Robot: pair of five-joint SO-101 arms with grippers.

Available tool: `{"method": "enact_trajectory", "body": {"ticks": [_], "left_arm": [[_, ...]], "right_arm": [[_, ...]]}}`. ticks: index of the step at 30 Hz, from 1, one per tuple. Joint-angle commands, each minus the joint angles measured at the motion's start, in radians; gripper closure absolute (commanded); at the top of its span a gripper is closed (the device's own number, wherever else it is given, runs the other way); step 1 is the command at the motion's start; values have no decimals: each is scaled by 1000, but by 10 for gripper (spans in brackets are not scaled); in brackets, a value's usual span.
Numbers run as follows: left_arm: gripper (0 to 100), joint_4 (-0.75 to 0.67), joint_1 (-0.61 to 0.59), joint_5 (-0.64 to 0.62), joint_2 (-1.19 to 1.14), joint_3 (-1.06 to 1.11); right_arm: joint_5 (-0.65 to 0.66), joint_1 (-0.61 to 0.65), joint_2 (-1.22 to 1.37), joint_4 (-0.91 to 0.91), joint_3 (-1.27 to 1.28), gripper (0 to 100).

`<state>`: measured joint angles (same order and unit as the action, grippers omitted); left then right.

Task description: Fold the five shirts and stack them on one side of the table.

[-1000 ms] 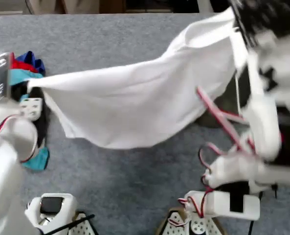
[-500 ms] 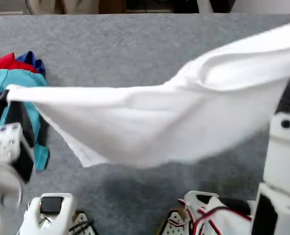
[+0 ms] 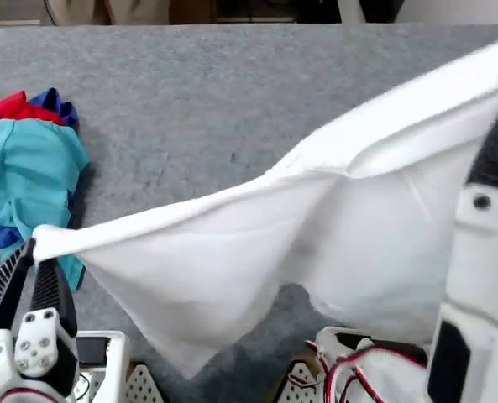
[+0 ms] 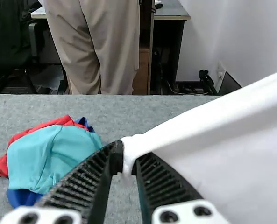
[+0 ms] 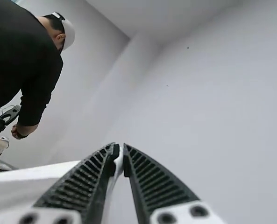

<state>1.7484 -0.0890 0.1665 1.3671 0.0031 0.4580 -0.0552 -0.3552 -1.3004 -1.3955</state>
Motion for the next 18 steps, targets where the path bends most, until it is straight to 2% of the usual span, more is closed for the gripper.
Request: {"method": "enact_trajectory", "body": {"ticks": [1, 6, 12, 18], "left_arm": [[982, 12, -9, -31, 10, 26], [982, 11, -9, -34, 10, 20], [982, 9, -9, -23, 8, -74], [982, 9, -9, 41, -82, -215]], "right_arm": [[11, 35, 1, -17, 39, 995], [78, 162, 2, -64, 53, 995], [89, 171, 5, -66, 53, 995], [89, 173, 4, -71, 53, 994]]}}
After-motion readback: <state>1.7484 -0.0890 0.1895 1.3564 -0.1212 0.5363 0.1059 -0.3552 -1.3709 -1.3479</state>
